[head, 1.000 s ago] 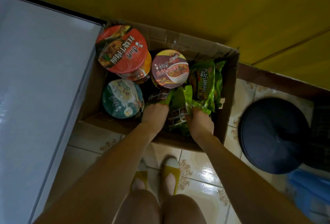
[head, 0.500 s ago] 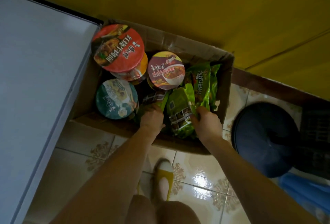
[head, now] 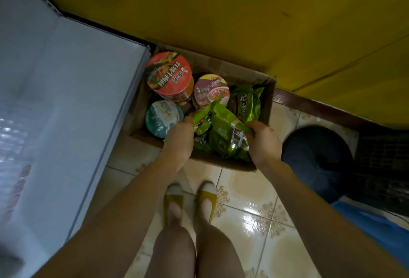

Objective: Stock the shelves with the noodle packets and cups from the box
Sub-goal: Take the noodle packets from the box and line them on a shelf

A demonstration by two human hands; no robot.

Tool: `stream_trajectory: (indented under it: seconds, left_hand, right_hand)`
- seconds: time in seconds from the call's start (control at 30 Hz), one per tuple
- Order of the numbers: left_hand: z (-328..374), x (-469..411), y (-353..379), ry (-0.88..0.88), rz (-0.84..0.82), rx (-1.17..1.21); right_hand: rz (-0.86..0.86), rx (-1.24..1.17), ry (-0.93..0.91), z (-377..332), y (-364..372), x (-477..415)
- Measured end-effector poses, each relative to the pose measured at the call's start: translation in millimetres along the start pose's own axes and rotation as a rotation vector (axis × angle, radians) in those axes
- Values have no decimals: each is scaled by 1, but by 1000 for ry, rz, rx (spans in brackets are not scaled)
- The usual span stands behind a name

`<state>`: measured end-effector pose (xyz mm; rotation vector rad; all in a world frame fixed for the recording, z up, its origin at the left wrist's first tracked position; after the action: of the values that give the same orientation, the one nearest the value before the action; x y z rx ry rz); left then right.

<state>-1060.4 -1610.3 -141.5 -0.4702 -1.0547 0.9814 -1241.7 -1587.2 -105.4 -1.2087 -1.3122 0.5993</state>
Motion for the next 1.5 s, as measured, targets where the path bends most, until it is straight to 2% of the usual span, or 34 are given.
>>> stream_trajectory:
  seconds: [0.27, 0.47, 0.73, 0.9, 1.17, 1.33, 1.5]
  left_hand:
    - [45, 132, -159, -96, 171, 117]
    - [81, 218, -252, -26, 370, 185]
    - [112, 374, -326, 15, 728, 335]
    - [106, 502, -359, -39, 985, 373]
    - [83, 725, -375, -209, 1370, 364]
    - [57, 856, -359, -298, 1541, 379]
    - [28, 981, -334, -355, 1707, 365]
  right_hand:
    - [11, -43, -113, -46, -147, 69]
    - [54, -2, -223, -76, -235, 122]
    - [134, 73, -618, -111, -333, 216]
    - [164, 78, -925, -139, -371, 298]
    - [77, 87, -1399, -222, -385, 453]
    - [74, 93, -1615, -273, -376, 566]
    - [33, 37, -1714, -311, -355, 677]
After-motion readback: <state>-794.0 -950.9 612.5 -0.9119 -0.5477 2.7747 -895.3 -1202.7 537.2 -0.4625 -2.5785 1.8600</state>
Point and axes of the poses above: each hand's wrist, its own x-axis away from the middle knuckle, its own y-axis out of the palm, z = x × y, the point moved 5 cm from there along -x, towards the middle knuckle, and after that the axes turned 11 degrees about x, right-handed, at the moved point
